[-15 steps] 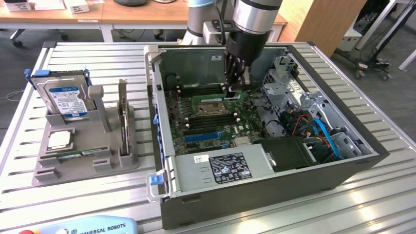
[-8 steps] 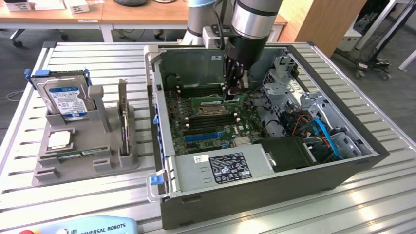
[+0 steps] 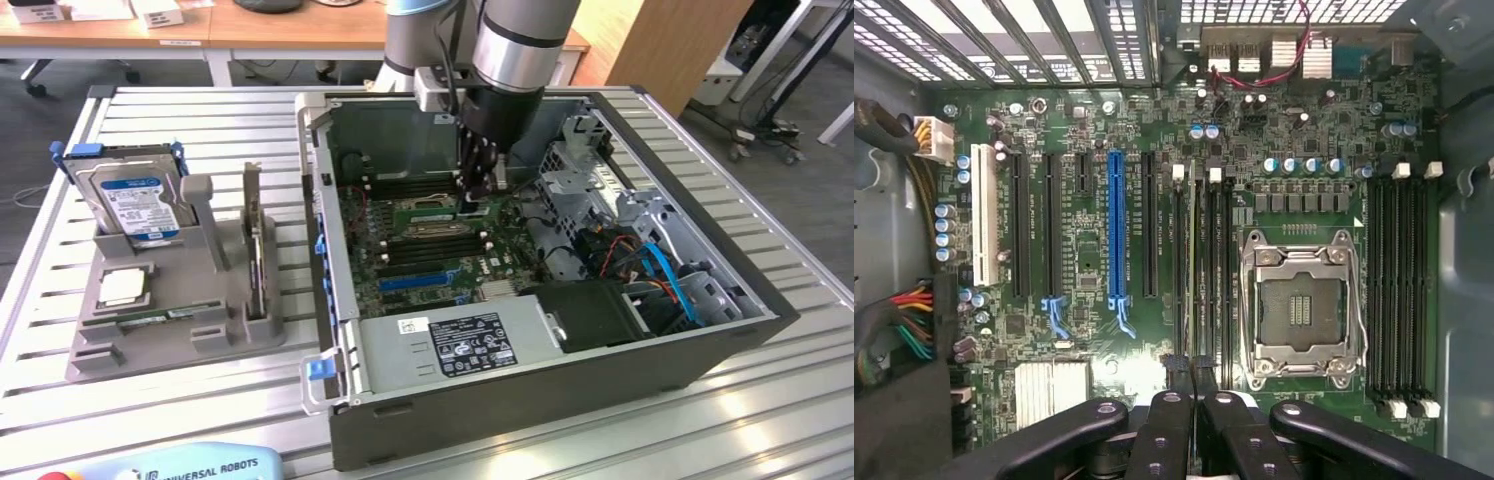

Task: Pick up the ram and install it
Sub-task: 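Insert the ram into the slot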

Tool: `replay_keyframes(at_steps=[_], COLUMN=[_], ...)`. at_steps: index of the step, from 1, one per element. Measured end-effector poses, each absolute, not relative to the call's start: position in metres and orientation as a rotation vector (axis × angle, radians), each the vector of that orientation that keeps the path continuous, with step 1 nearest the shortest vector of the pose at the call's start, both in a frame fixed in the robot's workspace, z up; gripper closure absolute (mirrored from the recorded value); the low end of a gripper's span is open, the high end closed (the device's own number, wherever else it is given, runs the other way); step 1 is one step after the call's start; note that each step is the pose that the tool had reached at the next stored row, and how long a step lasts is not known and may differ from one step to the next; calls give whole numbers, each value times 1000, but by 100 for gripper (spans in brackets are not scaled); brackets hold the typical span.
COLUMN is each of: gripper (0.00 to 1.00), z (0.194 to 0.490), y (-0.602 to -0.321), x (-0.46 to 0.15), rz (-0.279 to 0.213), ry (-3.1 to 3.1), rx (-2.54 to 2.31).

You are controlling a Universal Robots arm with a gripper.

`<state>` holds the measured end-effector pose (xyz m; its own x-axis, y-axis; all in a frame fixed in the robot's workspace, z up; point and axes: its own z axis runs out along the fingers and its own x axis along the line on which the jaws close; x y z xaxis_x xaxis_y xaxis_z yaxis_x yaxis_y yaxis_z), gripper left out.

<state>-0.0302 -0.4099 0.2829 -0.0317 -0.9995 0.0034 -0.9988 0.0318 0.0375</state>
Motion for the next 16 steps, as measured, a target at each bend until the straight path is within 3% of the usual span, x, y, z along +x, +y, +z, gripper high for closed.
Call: replay_keyframes(at_steps=[16], gripper=[88], z=[270], y=[-410], x=[-30], rz=[-38], ry=[-2236], rx=[2166])
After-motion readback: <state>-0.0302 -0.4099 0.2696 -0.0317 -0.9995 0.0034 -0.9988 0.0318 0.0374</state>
